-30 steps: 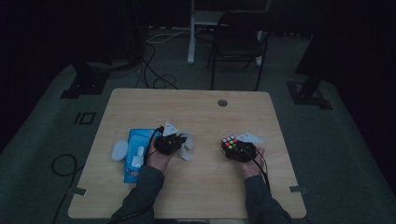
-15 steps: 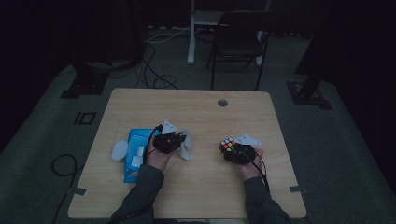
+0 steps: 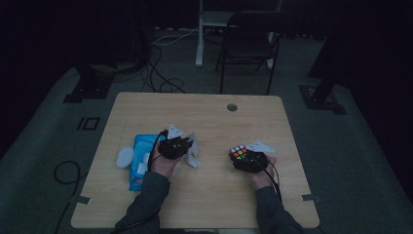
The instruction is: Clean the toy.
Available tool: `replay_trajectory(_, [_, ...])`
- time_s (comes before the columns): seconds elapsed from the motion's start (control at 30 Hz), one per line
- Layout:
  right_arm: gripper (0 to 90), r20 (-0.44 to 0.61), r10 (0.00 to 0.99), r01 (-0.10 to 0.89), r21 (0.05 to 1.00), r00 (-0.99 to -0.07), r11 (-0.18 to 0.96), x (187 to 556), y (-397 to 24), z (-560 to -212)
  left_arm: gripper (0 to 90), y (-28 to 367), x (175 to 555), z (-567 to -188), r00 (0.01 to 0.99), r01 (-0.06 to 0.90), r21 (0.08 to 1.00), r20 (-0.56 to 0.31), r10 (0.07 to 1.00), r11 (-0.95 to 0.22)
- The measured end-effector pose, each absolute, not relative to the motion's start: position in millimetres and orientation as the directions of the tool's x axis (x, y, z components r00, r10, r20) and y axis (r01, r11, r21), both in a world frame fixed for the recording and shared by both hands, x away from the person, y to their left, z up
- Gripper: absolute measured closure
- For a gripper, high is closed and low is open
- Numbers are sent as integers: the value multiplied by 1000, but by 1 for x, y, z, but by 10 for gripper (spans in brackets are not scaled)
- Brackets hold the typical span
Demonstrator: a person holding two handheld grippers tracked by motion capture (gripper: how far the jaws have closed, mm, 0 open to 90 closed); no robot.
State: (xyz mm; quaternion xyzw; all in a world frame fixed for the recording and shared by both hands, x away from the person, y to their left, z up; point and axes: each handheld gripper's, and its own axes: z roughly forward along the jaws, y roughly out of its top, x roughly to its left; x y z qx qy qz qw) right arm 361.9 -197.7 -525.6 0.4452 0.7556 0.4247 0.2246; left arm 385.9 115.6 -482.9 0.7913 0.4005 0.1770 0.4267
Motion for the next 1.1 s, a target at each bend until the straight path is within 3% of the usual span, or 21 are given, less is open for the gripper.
replay_trajectory(1.1, [291, 38, 870, 449, 867, -492, 216, 339, -226, -506, 616, 127, 368, -475, 637, 488, 827, -118, 762, -280])
